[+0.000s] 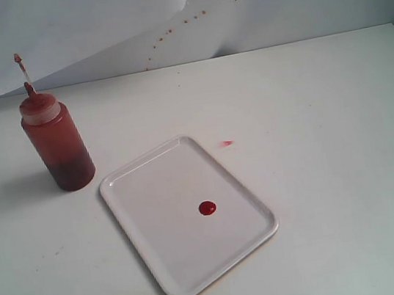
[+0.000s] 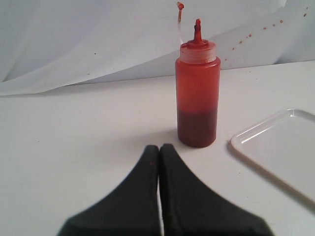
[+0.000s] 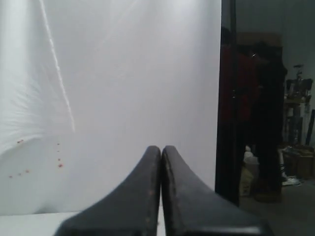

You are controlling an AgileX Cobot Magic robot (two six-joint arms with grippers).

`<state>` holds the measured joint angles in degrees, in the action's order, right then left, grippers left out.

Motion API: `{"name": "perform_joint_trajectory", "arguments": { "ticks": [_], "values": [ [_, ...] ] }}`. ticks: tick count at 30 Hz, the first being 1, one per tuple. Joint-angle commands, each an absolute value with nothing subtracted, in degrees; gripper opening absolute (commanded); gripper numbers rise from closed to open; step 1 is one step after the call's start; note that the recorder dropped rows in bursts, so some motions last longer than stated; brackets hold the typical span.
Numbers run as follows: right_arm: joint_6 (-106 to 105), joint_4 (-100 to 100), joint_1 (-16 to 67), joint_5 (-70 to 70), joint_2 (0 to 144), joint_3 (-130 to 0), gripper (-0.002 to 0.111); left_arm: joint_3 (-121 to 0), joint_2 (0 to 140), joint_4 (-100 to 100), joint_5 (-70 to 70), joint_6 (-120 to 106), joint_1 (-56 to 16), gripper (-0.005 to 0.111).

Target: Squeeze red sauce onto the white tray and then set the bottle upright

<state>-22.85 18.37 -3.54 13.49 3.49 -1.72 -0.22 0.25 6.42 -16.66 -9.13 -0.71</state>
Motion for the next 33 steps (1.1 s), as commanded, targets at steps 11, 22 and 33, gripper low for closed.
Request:
{"name": "perform_joint_trajectory", "arguments": {
  "ticks": [11,22,33],
  "values": [
    [-26.6,18.5,-5.3,-6.0,0.0,0.0,0.0,0.0,0.0,6.9,-16.3,-9.1,-0.5,0.0],
    [-26.6,17.6,-5.3,-14.4,0.0,0.0,0.0,0.0,0.0,6.9,-16.3,-9.1,-0.5,0.0],
    [-1.1,-1.1,-5.3,-18.2,0.0,0.0,0.0,0.0,0.0,6.9,-16.3,-9.1,-0.5,0.0]
  ]
}}
